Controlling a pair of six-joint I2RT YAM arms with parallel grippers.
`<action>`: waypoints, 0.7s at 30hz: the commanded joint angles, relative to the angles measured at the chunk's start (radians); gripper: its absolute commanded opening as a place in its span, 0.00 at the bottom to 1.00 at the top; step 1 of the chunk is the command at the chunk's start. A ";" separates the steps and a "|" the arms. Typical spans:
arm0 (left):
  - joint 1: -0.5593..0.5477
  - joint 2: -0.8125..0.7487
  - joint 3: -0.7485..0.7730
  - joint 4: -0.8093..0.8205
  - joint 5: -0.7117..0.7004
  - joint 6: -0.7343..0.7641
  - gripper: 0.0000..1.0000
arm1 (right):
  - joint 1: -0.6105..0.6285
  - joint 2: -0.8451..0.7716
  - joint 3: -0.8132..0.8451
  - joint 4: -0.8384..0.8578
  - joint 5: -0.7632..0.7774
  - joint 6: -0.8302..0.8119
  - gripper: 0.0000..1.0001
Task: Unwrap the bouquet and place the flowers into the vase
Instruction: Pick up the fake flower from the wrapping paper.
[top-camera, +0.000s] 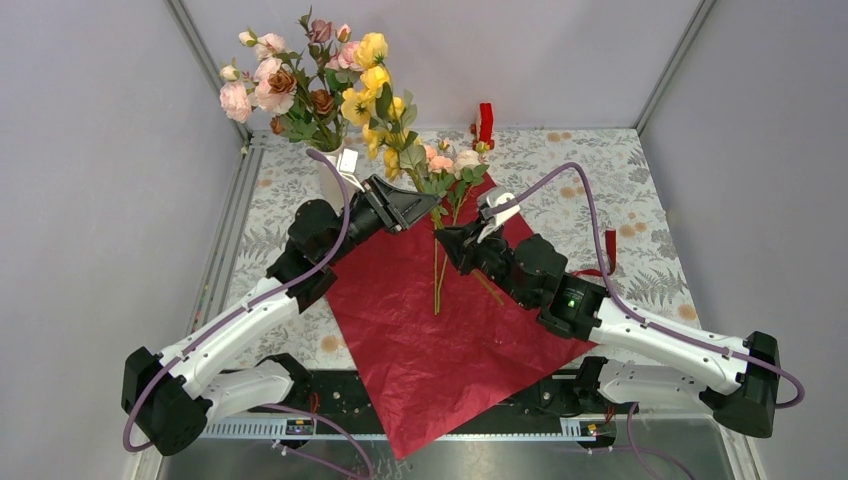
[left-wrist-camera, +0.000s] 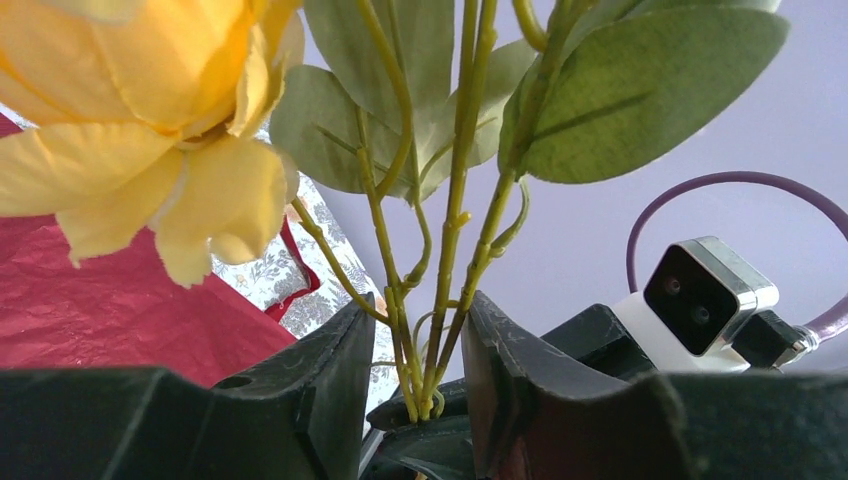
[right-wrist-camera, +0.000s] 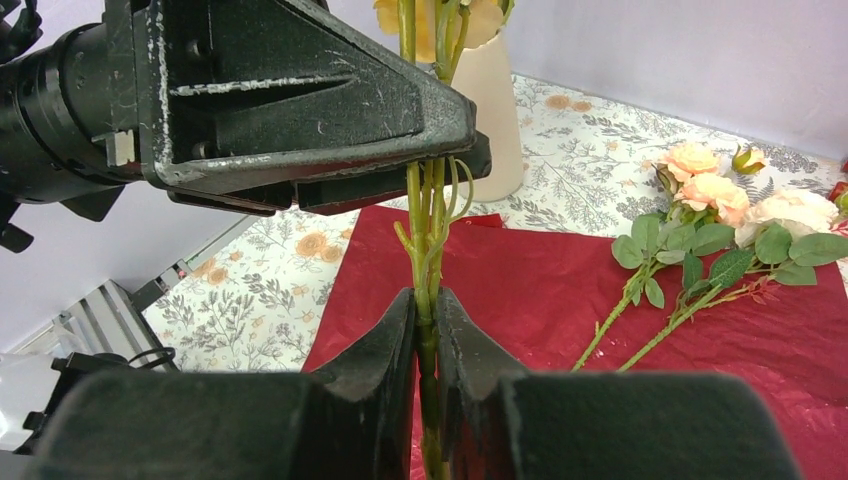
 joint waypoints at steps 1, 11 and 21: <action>0.007 -0.031 0.054 0.069 -0.036 0.020 0.37 | 0.014 -0.017 0.037 -0.012 -0.013 -0.031 0.00; 0.017 -0.042 0.048 0.071 -0.033 0.019 0.16 | 0.014 -0.020 0.033 -0.027 -0.043 -0.039 0.00; 0.017 -0.053 0.044 0.053 -0.032 0.061 0.00 | 0.015 -0.048 0.015 -0.023 -0.032 -0.036 0.00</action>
